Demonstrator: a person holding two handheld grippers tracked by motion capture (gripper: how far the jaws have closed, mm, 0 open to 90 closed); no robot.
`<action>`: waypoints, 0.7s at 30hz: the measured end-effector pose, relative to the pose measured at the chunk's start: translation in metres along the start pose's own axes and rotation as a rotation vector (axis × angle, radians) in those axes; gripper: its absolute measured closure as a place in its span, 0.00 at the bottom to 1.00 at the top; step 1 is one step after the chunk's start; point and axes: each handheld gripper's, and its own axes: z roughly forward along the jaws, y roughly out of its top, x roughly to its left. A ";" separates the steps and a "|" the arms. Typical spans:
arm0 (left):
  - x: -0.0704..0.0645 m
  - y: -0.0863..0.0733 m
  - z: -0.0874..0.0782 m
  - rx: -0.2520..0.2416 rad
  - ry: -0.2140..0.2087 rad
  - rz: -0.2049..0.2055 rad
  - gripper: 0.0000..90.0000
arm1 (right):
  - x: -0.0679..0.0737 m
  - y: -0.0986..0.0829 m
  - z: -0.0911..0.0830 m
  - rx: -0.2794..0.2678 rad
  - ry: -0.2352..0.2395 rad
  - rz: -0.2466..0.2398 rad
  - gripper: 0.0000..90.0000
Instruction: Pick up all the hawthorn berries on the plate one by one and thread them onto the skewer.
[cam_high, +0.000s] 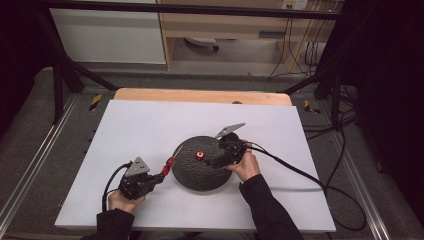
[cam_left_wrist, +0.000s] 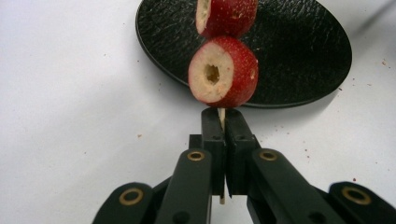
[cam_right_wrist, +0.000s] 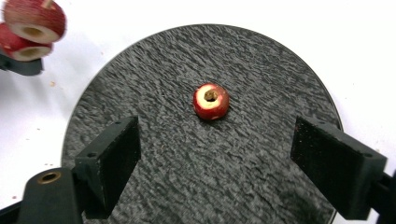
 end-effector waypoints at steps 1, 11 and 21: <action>0.000 -0.001 0.000 0.002 -0.001 0.001 0.98 | 0.000 0.003 0.002 0.015 -0.005 -0.006 0.20; 0.003 -0.003 0.002 0.014 -0.003 0.003 0.98 | 0.002 0.025 0.026 0.142 -0.010 -0.084 0.33; 0.004 -0.003 0.001 0.012 -0.002 -0.001 0.98 | -0.006 0.041 0.045 0.233 0.018 -0.075 0.49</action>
